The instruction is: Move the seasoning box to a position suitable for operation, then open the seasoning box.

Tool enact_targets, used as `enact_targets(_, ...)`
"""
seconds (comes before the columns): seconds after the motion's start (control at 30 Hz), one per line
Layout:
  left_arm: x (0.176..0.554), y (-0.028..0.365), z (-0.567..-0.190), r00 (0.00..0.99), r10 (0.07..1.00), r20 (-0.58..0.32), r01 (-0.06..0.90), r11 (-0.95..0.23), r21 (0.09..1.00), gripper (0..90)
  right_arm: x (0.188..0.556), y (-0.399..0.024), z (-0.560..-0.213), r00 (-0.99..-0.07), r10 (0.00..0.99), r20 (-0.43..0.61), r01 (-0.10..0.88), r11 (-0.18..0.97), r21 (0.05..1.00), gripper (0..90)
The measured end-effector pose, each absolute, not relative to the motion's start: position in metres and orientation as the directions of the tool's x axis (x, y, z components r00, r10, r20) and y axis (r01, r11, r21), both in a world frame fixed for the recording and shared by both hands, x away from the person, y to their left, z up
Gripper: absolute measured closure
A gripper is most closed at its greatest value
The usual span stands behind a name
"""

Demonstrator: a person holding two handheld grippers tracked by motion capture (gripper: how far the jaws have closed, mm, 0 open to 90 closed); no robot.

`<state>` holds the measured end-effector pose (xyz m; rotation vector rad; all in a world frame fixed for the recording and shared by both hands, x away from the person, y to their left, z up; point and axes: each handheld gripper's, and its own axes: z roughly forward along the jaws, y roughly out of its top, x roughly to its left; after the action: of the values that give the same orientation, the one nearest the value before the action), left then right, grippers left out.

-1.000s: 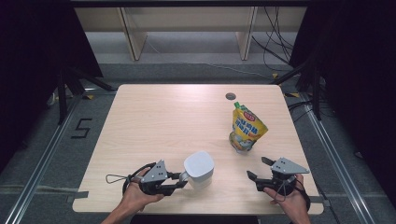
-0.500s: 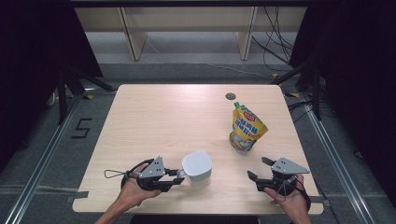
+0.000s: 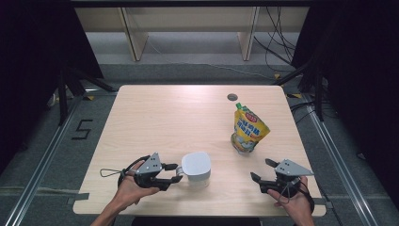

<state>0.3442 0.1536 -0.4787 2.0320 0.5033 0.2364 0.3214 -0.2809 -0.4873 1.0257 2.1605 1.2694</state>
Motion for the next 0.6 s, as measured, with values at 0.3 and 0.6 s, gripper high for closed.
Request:
enact_targets(0.3, 0.336, 0.159, -0.470, 0.878, 0.470, -0.087, 0.292, -0.385, 0.876, 32.5, 0.322, -0.279, -0.486, -0.636, 0.772, 0.000, 0.380, 0.313, 0.871, 22.8)
enact_targets(0.6, 0.333, 0.163, -0.456, 0.867, 0.488, -0.102, 0.285, -0.319, 0.904, 34.0, 0.323, -0.278, -0.487, -0.652, 0.758, 0.007, 0.377, 0.317, 0.871, 22.8)
